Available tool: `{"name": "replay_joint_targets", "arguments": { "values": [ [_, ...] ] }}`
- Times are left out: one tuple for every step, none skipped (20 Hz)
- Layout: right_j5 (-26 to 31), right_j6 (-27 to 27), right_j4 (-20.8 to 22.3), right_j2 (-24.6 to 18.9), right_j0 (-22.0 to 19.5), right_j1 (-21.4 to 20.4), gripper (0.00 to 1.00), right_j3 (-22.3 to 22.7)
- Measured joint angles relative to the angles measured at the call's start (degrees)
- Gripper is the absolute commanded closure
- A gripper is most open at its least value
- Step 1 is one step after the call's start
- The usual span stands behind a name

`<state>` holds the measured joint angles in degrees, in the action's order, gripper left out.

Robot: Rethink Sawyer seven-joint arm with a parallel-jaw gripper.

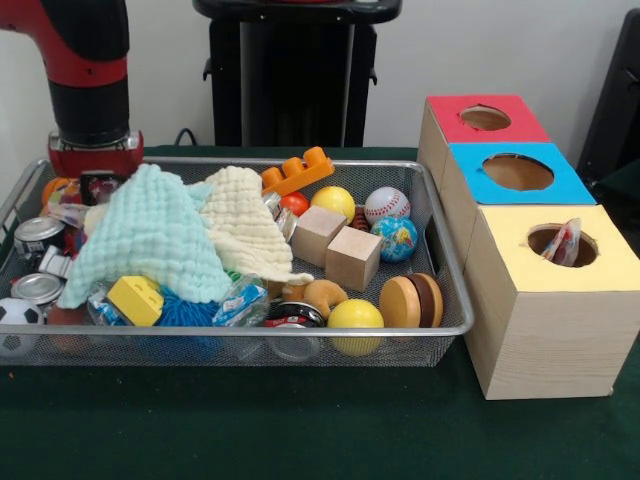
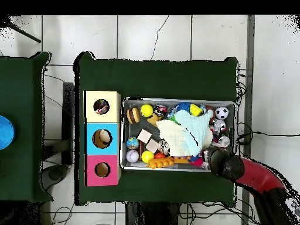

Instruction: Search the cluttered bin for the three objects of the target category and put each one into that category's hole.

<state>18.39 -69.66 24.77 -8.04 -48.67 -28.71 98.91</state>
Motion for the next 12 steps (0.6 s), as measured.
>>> {"name": "replay_joint_targets", "arguments": {
  "values": [
    [0.0,0.0,0.0,0.2,0.0,-0.1,1.00,0.0],
    [0.0,0.0,0.0,0.5,0.1,-0.4,1.00,0.0],
    [0.0,0.0,0.0,0.6,0.1,-0.5,1.00,0.0],
    [0.0,0.0,0.0,0.8,0.1,-0.8,1.00,0.0],
    [0.0,0.0,0.0,1.0,0.2,-1.2,1.00,0.0],
    [0.0,0.0,0.0,1.1,0.3,-1.5,1.00,0.1],
    [0.1,0.0,0.0,1.3,0.5,-1.9,1.00,0.1],
    [0.4,0.0,0.0,1.6,0.8,-3.0,1.00,0.4],
    [1.0,0.0,0.0,2.0,1.4,-4.6,1.00,0.8],
    [1.5,0.0,-0.1,2.3,1.8,-5.8,1.00,1.1],
    [2.2,0.0,-0.3,2.7,2.4,-7.5,1.00,1.6],
    [3.0,0.0,-0.4,3.1,2.9,-9.1,1.00,2.1]
  ]
}}
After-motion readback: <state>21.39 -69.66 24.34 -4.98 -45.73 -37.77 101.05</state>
